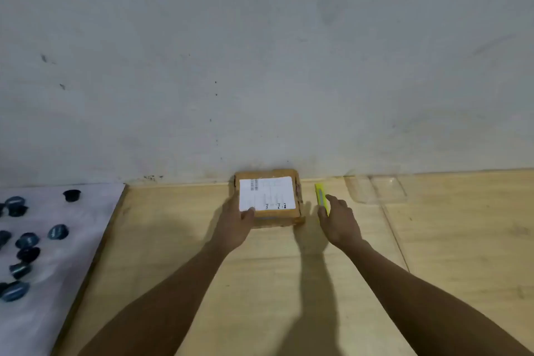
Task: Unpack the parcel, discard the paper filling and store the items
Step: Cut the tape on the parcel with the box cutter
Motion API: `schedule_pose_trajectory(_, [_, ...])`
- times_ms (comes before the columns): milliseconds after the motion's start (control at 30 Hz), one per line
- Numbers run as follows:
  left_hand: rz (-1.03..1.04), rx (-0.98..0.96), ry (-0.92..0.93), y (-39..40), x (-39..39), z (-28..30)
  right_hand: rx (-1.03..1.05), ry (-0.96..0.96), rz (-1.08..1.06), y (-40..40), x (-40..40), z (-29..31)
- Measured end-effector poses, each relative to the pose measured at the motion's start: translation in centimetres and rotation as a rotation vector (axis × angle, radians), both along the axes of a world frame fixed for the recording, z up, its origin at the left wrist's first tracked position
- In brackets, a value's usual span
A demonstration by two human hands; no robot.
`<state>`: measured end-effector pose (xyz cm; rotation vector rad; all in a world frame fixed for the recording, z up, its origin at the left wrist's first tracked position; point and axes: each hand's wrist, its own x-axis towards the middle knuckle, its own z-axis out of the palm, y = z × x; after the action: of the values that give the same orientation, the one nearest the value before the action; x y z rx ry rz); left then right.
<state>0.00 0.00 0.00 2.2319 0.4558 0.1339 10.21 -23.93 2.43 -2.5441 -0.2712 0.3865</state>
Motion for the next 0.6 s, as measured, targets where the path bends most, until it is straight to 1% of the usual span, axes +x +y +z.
schedule_pose_trajectory(167, [0.149,-0.075,0.050,1.1,3.0,-4.3,-0.066,0.051,-0.039,0.1,2.5,-3.8])
schedule_pose_trajectory(333, [0.186,-0.075,0.086,0.7,4.0,-3.9,-0.089,0.064,-0.047,0.7,4.3,-5.3])
schedule_pose_trajectory(500, [0.233,-0.131,0.045,0.7,3.9,-3.6,-0.124,0.080,-0.071,1.3,5.4,-6.2])
schedule_pose_trajectory(600, [0.237,-0.190,0.039,0.5,3.7,-3.4,-0.103,0.099,-0.087,1.6,5.8,-6.7])
